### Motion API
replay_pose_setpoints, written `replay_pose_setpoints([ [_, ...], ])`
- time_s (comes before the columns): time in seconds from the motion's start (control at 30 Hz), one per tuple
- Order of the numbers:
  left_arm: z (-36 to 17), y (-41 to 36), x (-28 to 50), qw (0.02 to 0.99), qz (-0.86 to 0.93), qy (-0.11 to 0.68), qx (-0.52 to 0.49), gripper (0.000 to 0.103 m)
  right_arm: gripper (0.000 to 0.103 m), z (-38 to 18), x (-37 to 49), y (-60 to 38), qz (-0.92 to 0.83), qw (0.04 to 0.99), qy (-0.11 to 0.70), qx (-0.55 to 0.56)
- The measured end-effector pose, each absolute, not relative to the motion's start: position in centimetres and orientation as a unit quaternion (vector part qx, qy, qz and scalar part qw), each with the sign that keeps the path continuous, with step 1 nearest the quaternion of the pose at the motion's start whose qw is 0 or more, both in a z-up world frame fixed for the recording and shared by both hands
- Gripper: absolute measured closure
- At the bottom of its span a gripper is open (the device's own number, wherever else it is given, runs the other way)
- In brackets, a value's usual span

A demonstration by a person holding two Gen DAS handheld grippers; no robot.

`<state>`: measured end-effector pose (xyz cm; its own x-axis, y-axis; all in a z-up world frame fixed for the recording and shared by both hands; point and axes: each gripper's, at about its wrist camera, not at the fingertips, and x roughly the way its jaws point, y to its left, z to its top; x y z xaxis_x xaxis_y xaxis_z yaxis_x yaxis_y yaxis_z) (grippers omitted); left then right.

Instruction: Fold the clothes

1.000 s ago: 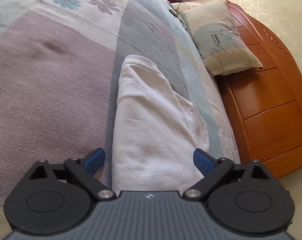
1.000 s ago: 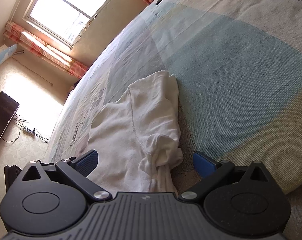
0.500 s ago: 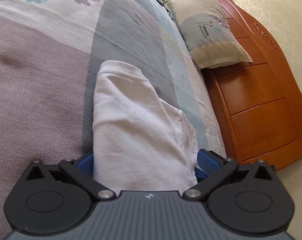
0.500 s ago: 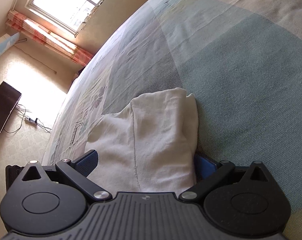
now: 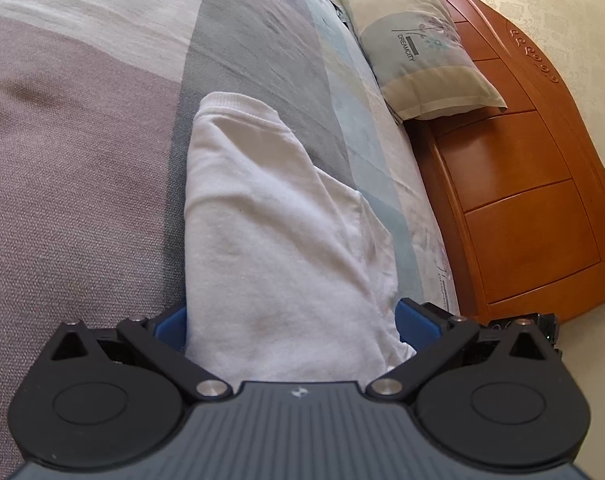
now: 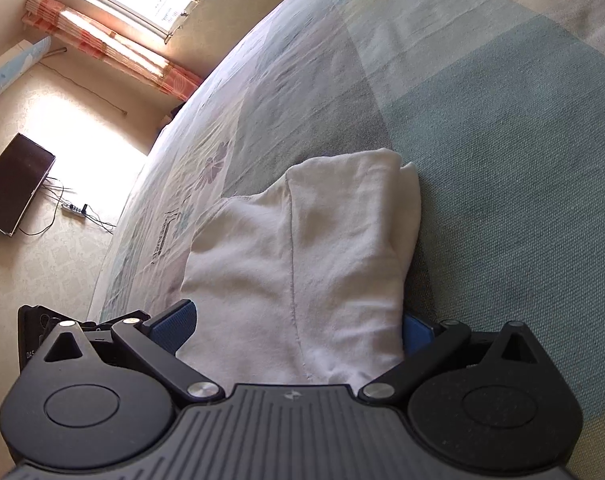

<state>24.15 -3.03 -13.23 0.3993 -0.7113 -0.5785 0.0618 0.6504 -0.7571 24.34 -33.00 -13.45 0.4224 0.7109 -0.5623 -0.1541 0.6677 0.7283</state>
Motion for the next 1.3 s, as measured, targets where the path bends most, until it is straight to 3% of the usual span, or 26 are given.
replay_pose_setpoints([
  [0.93,-15.7,-1.2,25.0,0.678,-0.306,0.505,-0.438,0.001,0.0,-15.6,27.8,-34.8,0.344,0.691,0.512,0.376],
  [1.1,-15.4,-2.6,26.5,0.681,-0.301,0.529,-0.406,0.001,0.0,-16.0,29.1,-35.2,0.35,0.673,0.516,0.397],
  [1.3,-15.6,-1.8,25.8,0.684,-0.344,0.505,-0.398,0.001,0.0,-16.1,28.8,-35.6,0.371,0.674,0.501,0.397],
])
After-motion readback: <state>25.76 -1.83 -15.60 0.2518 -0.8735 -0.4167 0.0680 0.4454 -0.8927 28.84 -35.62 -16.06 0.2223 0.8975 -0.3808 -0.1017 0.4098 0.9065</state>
